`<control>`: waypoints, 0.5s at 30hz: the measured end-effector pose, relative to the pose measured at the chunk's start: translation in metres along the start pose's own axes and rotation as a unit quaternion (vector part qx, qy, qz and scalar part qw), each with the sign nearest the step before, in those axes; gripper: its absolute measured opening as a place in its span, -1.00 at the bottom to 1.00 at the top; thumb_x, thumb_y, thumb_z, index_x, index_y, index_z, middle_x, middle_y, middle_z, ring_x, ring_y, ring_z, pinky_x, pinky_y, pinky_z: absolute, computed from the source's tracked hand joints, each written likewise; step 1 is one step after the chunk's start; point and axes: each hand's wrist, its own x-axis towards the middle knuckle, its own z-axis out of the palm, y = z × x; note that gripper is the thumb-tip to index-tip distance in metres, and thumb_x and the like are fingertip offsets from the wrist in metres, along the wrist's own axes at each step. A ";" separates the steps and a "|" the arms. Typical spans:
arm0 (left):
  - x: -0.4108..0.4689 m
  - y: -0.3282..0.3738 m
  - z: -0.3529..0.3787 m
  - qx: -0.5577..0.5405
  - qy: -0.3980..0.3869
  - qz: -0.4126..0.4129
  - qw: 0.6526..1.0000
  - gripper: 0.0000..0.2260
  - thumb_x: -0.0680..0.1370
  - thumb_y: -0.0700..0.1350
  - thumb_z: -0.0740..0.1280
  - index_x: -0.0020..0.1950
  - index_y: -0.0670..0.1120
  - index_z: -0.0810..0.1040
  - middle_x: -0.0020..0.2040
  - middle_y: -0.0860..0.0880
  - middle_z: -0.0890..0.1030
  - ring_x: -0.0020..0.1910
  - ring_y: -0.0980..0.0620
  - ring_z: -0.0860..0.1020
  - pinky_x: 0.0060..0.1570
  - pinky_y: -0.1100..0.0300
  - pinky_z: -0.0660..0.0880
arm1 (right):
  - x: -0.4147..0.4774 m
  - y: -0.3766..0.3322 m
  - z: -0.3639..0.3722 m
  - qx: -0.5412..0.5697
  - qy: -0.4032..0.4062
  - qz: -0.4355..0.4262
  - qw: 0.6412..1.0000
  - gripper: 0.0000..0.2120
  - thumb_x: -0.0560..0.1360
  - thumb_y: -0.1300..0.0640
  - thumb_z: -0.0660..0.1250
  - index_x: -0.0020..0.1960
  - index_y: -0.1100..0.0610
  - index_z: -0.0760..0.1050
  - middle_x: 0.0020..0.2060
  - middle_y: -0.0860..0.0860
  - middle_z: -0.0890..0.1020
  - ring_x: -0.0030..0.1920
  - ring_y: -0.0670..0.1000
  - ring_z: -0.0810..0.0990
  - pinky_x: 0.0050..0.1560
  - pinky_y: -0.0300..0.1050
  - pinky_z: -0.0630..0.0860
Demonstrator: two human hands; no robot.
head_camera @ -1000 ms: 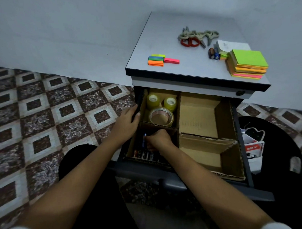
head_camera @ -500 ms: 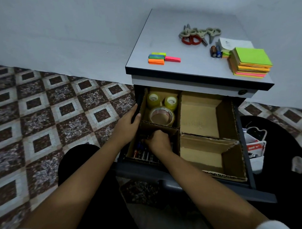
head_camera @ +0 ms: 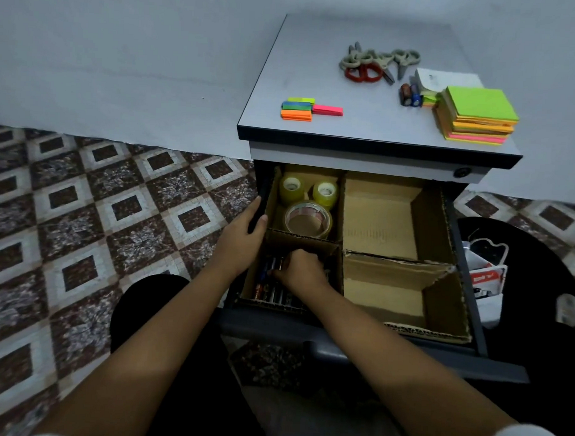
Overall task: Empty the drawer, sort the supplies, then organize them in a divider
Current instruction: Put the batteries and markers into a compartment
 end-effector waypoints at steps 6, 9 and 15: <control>-0.001 0.002 0.000 -0.002 0.000 0.001 1.000 -0.57 0.64 0.02 0.13 0.51 0.05 0.20 0.49 0.01 0.27 0.45 0.04 0.24 0.25 0.29 0.18 | -0.001 -0.003 -0.001 -0.014 -0.007 -0.012 1.000 -0.59 0.41 -0.05 0.44 0.12 0.20 0.53 0.03 0.13 0.63 0.05 0.11 0.58 -0.16 -0.18 0.39; -0.001 0.003 0.000 0.000 0.001 0.000 1.000 -0.57 0.64 0.02 0.13 0.51 0.05 0.20 0.49 0.01 0.27 0.45 0.04 0.24 0.24 0.29 0.17 | 0.000 -0.003 -0.001 -0.017 -0.003 -0.010 1.000 -0.60 0.42 -0.03 0.43 0.14 0.20 0.53 0.04 0.13 0.62 0.05 0.11 0.58 -0.14 -0.17 0.42; -0.001 0.002 -0.001 0.000 0.000 0.000 1.000 -0.57 0.63 0.02 0.13 0.51 0.06 0.20 0.49 0.01 0.27 0.45 0.04 0.24 0.24 0.29 0.18 | -0.006 -0.003 -0.005 -0.020 -0.031 -0.018 0.999 -0.53 0.38 -0.10 0.46 0.12 0.20 0.53 0.05 0.11 0.62 0.08 0.09 0.57 -0.16 -0.21 0.33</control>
